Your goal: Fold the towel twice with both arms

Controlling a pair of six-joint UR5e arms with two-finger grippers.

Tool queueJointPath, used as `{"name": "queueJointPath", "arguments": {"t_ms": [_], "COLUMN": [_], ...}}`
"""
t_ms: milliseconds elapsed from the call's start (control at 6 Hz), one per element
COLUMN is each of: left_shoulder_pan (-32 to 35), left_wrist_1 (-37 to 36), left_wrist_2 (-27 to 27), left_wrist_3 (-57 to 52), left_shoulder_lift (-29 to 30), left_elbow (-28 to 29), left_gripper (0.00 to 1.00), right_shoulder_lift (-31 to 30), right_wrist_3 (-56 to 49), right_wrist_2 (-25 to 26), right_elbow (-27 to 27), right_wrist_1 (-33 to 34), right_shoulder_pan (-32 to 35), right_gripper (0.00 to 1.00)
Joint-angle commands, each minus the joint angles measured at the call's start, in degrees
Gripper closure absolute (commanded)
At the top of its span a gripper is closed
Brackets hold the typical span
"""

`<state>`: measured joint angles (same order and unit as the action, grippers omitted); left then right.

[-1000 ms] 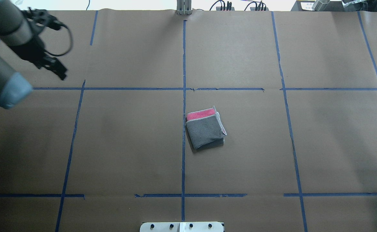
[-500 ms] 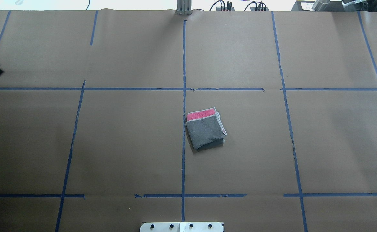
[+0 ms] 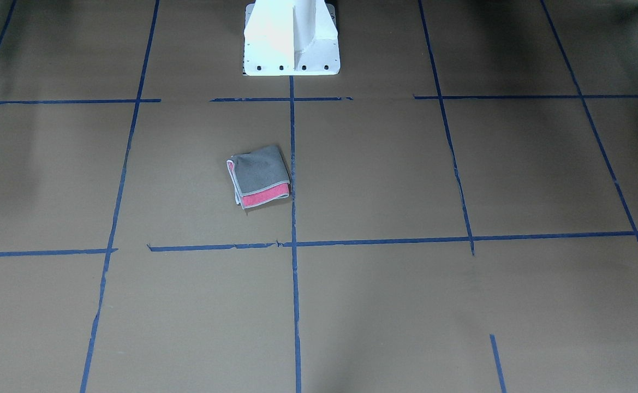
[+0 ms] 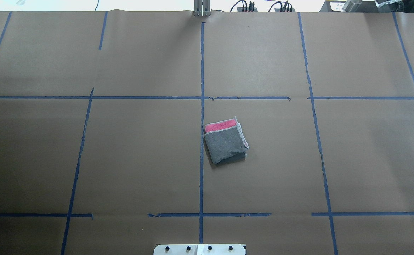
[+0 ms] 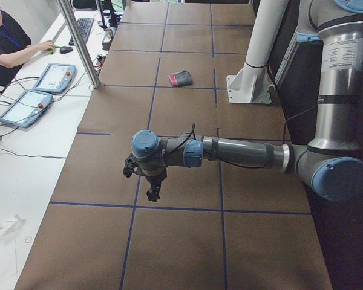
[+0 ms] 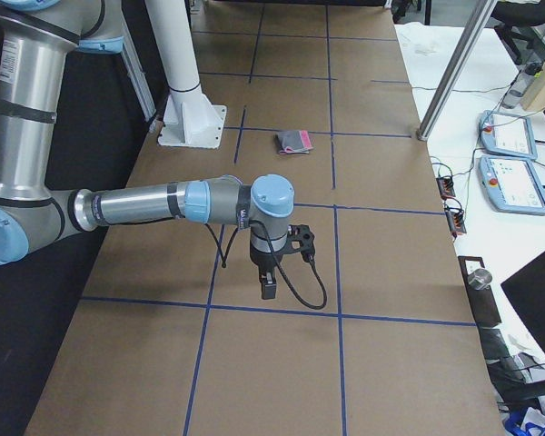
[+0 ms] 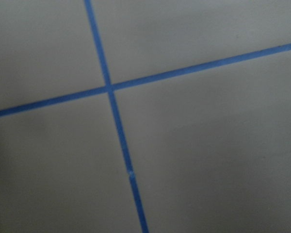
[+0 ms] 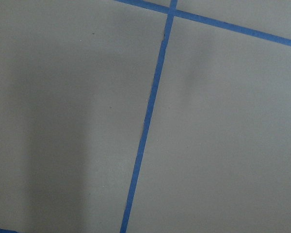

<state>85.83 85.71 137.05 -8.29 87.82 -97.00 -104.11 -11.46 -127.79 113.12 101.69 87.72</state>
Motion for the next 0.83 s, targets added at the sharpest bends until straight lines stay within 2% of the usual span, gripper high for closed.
{"name": "queueJointPath", "arguments": {"t_ms": [0, 667], "left_shoulder_pan": [0.13, 0.04], "left_wrist_1": [0.16, -0.1], "left_wrist_2": [-0.29, -2.4], "left_wrist_3": [0.12, 0.11], "left_shoulder_lift": [-0.72, -0.98], "left_elbow": [-0.21, -0.03], "left_gripper": [0.0, 0.0], "right_shoulder_lift": [0.14, 0.14], "right_wrist_3": [1.34, 1.61], "right_wrist_2": [-0.78, -1.75], "right_elbow": [0.08, 0.17], "right_wrist_1": [0.0, 0.0], "right_shoulder_pan": [0.0, 0.0], "right_gripper": [0.0, 0.0]}}
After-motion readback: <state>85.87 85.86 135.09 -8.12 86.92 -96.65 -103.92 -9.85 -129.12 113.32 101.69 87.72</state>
